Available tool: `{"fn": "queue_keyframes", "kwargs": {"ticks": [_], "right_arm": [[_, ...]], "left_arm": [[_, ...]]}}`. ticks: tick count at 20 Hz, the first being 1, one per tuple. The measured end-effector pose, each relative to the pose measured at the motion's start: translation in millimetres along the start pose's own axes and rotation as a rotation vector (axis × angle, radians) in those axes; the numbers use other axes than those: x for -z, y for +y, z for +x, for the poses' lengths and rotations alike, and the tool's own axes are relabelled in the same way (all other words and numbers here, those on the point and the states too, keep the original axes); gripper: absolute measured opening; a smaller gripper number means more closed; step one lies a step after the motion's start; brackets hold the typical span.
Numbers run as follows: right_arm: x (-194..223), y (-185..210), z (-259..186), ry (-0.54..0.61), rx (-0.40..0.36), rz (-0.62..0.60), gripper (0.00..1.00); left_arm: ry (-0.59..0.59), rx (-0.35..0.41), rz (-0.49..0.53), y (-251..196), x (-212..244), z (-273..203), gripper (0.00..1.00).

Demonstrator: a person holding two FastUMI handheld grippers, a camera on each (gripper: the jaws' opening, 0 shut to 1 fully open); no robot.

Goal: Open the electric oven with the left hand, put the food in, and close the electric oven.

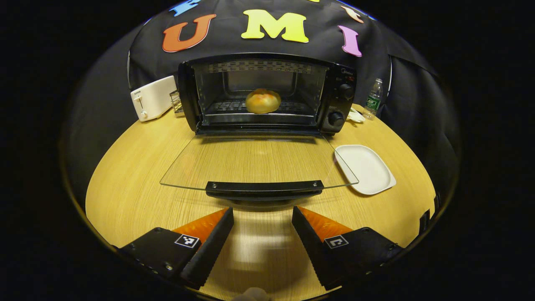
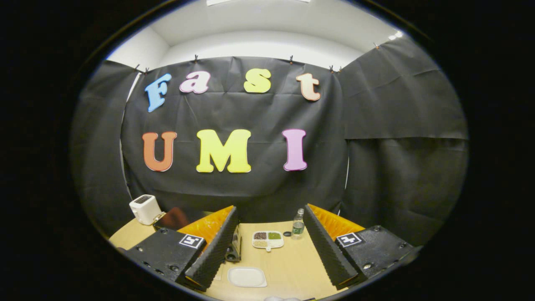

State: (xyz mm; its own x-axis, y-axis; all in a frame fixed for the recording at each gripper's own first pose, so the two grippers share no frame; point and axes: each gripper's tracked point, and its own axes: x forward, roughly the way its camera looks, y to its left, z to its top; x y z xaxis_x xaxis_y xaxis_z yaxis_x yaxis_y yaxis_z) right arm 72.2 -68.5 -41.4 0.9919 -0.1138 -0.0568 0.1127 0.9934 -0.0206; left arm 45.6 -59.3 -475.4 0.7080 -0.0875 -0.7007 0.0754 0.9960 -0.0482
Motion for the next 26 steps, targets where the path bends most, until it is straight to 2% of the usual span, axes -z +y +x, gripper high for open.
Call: {"fn": "queue_keyframes", "kwargs": {"ticks": [5, 6, 7, 8, 14, 15, 16, 17, 18, 24, 26], "right_arm": [[8, 2, 13, 0.017, -0.014, -0.004, 0.96], [11, 3, 14, 0.025, -0.019, -0.006, 1.00], [13, 4, 15, 0.030, -0.022, -0.007, 0.96], [15, 3, 17, 0.034, -0.023, -0.007, 1.00], [18, 4, 20, 0.038, -0.034, 0.001, 1.00], [17, 4, 19, 0.038, -0.035, 0.000, 0.96], [17, 5, 18, 0.037, -0.039, 0.003, 1.00], [17, 5, 17, 0.038, -0.041, 0.009, 0.96], [19, 4, 18, 0.040, -0.042, 0.016, 1.00], [26, 1, 20, 0.056, -0.037, 0.049, 1.00], [25, 0, 20, 0.054, -0.035, 0.051, 0.96]], "left_arm": [[0.009, -0.007, 0.014, -2, -1, 10, 0.93], [0.008, -0.006, 0.014, -3, 0, 10, 0.93], [0.010, -0.013, 0.017, -1, 0, 12, 0.93], [0.005, -0.011, 0.010, -2, -1, 13, 0.93], [-0.003, -0.003, 0.006, -2, -8, 9, 0.94], [-0.011, -0.004, 0.009, -1, -12, 6, 0.94], [-0.019, -0.003, 0.008, -1, -17, 2, 0.94], [-0.027, -0.001, 0.002, -3, -23, -3, 0.94], [-0.038, 0.003, -0.003, -3, -32, -7, 0.94], [-0.113, 0.004, -0.002, 2, -85, -21, 0.94], [-0.143, 0.000, 0.005, 3, -104, -20, 0.93]]}}
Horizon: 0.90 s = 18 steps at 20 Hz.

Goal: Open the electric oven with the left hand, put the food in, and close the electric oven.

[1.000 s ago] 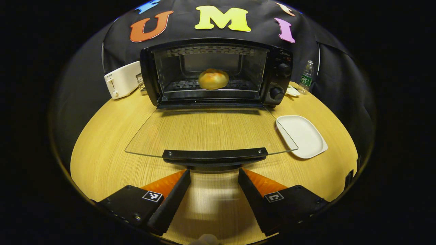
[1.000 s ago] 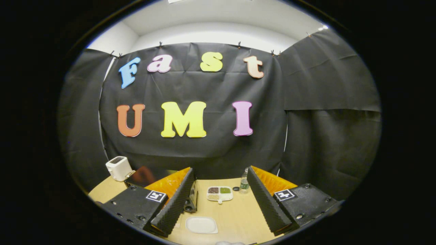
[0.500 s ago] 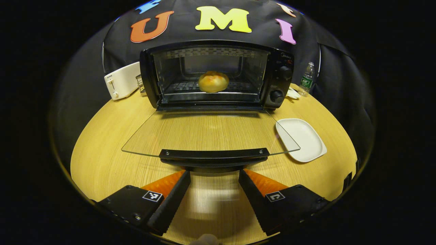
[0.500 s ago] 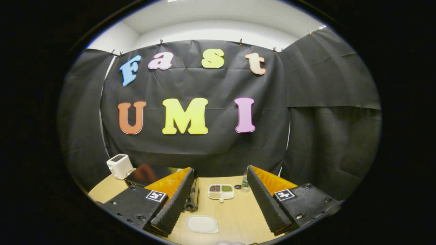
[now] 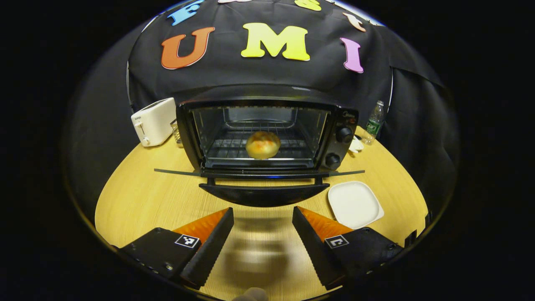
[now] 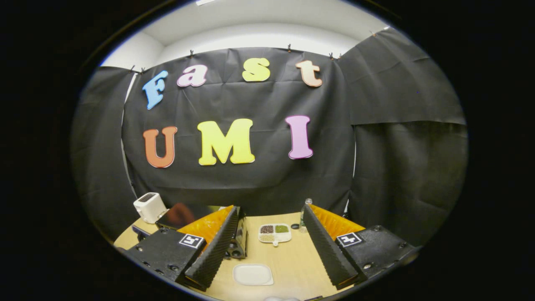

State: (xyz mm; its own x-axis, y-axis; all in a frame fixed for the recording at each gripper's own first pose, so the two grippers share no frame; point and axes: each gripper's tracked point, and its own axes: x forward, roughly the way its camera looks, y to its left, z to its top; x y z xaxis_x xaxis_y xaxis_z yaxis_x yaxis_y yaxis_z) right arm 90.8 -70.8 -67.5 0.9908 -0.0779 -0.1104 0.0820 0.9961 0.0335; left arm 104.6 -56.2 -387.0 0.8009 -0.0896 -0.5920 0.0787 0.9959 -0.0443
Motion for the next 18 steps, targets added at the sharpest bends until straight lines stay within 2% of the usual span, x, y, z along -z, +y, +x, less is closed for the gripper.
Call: {"fn": "queue_keyframes", "kwargs": {"ticks": [1, 2, 5, 6, 7, 15, 16, 18], "right_arm": [[-1, -1, 0, -0.002, 0.002, -0.001, 1.00], [0, -2, 1, -0.003, 0.005, -0.002, 0.96], [2, -4, 3, 0.002, 0.011, 0.008, 0.96], [4, -4, 3, 0.007, 0.013, 0.011, 1.00], [5, -6, 4, 0.010, 0.014, 0.012, 0.96], [10, -6, 7, 0.017, 0.014, 0.012, 0.96], [11, -5, 8, 0.019, 0.013, 0.011, 1.00], [13, -4, 10, 0.024, 0.009, 0.009, 0.96]], "left_arm": [[-0.010, 0.001, 0.004, 1, -8, 2, 0.93], [-0.028, -0.006, 0.010, 3, -17, 2, 0.93], [-0.060, -0.003, 0.012, 1, -37, 6, 0.93], [-0.068, -0.007, 0.014, 0, -43, 7, 0.93], [-0.075, -0.002, 0.014, -1, -47, 8, 0.93], [-0.192, -0.030, -0.007, 8, -104, 24, 0.94], [-0.202, -0.037, -0.005, 8, -110, 27, 0.94], [-0.210, -0.043, -0.004, 8, -116, 32, 0.93]]}}
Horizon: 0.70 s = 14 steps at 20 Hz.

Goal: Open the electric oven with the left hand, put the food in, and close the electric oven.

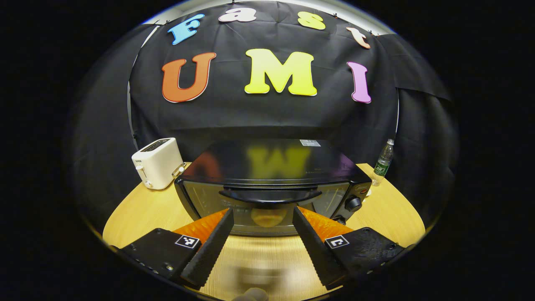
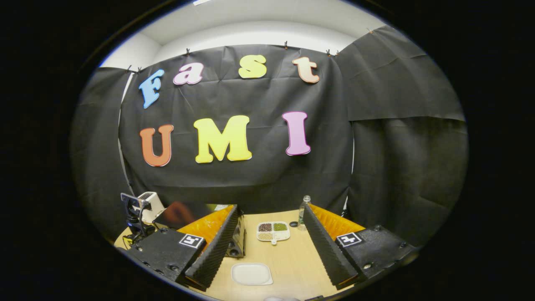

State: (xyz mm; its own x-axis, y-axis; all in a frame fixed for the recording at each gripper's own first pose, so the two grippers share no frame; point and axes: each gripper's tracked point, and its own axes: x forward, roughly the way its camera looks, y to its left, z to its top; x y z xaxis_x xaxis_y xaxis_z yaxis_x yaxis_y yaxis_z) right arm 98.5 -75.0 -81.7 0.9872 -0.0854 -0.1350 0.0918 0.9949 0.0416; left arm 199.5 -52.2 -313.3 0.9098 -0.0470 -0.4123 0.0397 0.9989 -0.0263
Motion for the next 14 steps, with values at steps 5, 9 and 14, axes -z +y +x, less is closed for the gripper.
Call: {"fn": "queue_keyframes", "kwargs": {"ticks": [5, 9, 14], "right_arm": [[4, 0, 3, 0.013, -0.003, 0.003, 1.00], [2, -4, 2, 0.011, 0.004, 0.007, 1.00], [-7, 1, 1, -0.005, -0.016, 0.012, 1.00]], "left_arm": [[-0.017, 0.011, 0.018, -8, -4, 7, 0.93], [-0.016, 0.011, 0.017, -9, -4, 8, 0.94], [-0.065, 0.011, 0.031, -10, -27, -20, 0.95]]}}
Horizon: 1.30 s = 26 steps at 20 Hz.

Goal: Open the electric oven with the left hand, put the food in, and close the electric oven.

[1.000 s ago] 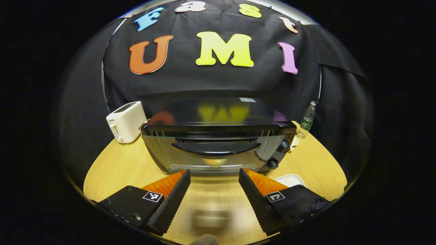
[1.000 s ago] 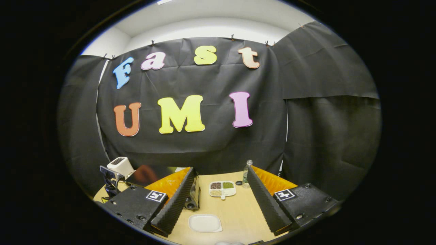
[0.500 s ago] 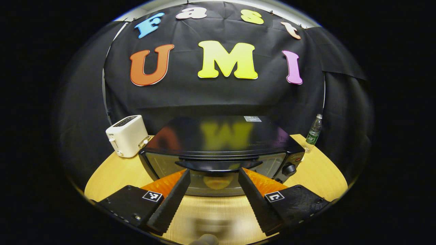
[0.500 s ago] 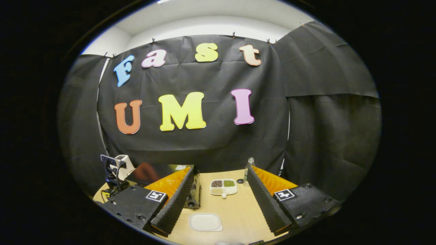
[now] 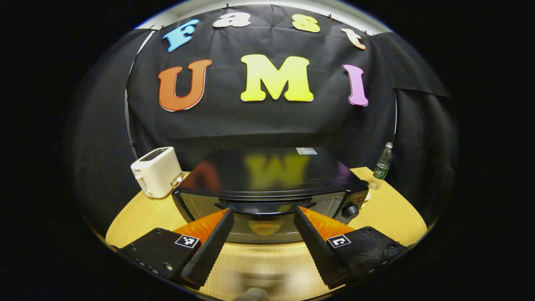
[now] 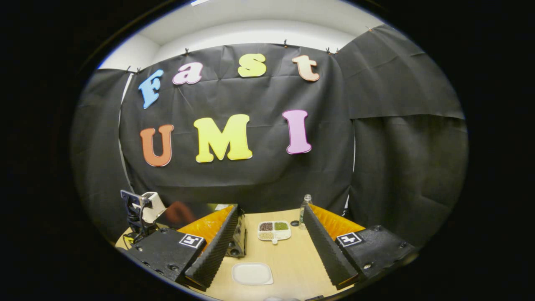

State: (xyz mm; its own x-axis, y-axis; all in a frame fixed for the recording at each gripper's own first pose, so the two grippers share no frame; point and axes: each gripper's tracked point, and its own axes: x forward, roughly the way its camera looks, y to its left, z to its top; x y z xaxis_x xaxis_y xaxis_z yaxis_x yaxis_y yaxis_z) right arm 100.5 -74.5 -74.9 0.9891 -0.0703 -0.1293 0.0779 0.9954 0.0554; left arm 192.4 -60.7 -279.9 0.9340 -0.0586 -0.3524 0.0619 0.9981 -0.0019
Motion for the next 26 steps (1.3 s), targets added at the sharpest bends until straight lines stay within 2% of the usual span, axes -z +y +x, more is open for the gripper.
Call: {"fn": "queue_keyframes", "kwargs": {"ticks": [3, 4, 5, 7, 10, 11, 13, 14, 17, 18, 19, 20, 21, 26], "right_arm": [[-16, 9, -2, -0.031, -0.024, 0.002, 1.00], [-18, 13, -4, -0.036, -0.038, 0.001, 0.96], [-24, 17, -6, -0.045, -0.050, 0.001, 1.00], [-35, 26, -10, -0.068, -0.076, -0.003, 0.96], [-48, 36, -18, -0.101, -0.104, -0.012, 0.96], [-52, 39, -21, -0.107, -0.111, -0.014, 1.00], [-60, 41, -29, -0.124, -0.113, -0.016, 0.96], [-63, 42, -33, -0.128, -0.114, -0.019, 1.00], [-63, 44, -46, -0.127, -0.108, -0.045, 0.96], [-62, 44, -49, -0.126, -0.105, -0.046, 1.00], [-61, 45, -51, -0.120, -0.102, -0.043, 0.96], [-58, 46, -55, -0.109, -0.101, -0.039, 1.00], [-56, 47, -58, -0.102, -0.100, -0.037, 0.96], [-54, 46, -67, -0.104, -0.082, -0.042, 0.96]], "left_arm": [[-0.076, 0.004, 0.001, -1, -41, -39, 0.95], [-0.108, 0.009, 0.000, -1, -58, -54, 0.95], [-0.137, 0.011, 0.001, -1, -73, -69, 0.95], [-0.187, 0.000, 0.014, 5, -101, -101, 0.95], [-0.252, -0.015, -0.007, 14, -139, -142, 0.95], [-0.262, -0.025, -0.018, 20, -146, -154, 0.95], [-0.283, -0.048, -0.038, 31, -162, -180, 0.95], [-0.298, -0.056, -0.041, 35, -170, -191, 0.95], [-0.331, -0.071, -0.058, 43, -187, -219, 0.94], [-0.337, -0.069, -0.058, 43, -192, -225, 0.94], [-0.342, -0.073, -0.057, 45, -194, -231, 0.94], [-0.353, -0.073, -0.050, 46, -197, -236, 0.94], [-0.355, -0.076, -0.043, 47, -198, -240, 0.94], [-0.369, -0.048, -0.039, 43, -206, -250, 0.94]]}}
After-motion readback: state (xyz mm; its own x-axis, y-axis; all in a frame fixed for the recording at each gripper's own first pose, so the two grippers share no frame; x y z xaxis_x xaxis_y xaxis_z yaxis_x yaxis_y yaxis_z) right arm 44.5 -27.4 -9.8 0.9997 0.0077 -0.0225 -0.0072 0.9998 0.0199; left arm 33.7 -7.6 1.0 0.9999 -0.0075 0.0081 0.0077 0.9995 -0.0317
